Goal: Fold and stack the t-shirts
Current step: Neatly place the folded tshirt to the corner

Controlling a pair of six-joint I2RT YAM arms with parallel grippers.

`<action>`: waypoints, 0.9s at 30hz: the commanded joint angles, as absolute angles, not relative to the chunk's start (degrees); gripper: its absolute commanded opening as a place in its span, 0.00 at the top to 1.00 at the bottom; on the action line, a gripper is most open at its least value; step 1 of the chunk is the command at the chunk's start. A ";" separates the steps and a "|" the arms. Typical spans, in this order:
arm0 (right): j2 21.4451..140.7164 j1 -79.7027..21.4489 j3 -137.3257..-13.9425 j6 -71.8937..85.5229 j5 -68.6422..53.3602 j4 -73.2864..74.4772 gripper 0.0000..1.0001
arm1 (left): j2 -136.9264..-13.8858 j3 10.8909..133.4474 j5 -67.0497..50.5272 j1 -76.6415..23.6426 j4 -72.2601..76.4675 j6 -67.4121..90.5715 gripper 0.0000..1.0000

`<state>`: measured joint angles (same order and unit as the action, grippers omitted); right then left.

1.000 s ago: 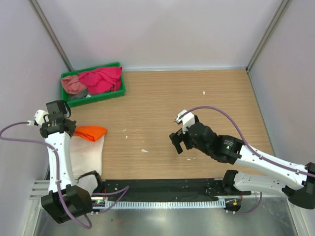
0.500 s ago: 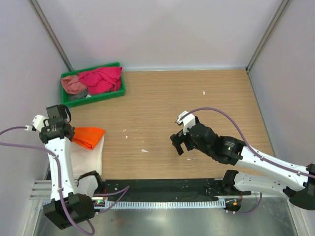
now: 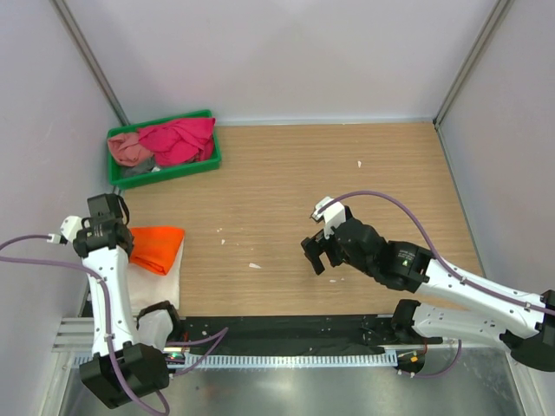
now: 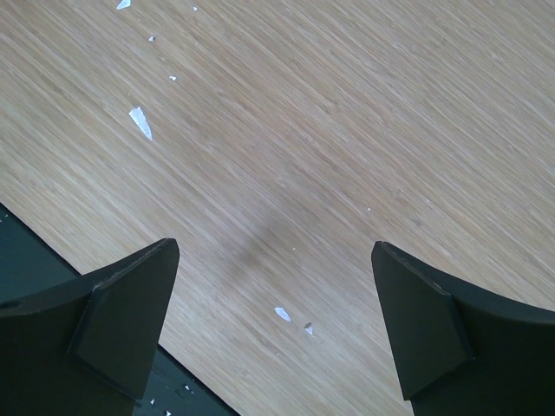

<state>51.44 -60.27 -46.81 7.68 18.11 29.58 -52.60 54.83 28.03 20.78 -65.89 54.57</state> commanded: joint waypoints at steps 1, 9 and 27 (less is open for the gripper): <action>50.10 -60.29 -46.58 7.21 18.11 27.77 0.00 | -51.24 53.97 31.20 21.44 -67.94 55.90 0.99; 49.92 -60.29 -46.49 7.12 18.11 27.77 0.00 | -50.89 54.40 32.17 21.44 -70.31 56.16 1.00; 48.96 -60.29 -45.44 7.38 18.28 27.86 0.00 | -51.77 58.26 36.39 21.36 -72.51 56.16 0.00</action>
<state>50.37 -60.27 -45.54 7.66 18.04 29.58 -51.81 54.50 32.58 21.04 -71.09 55.66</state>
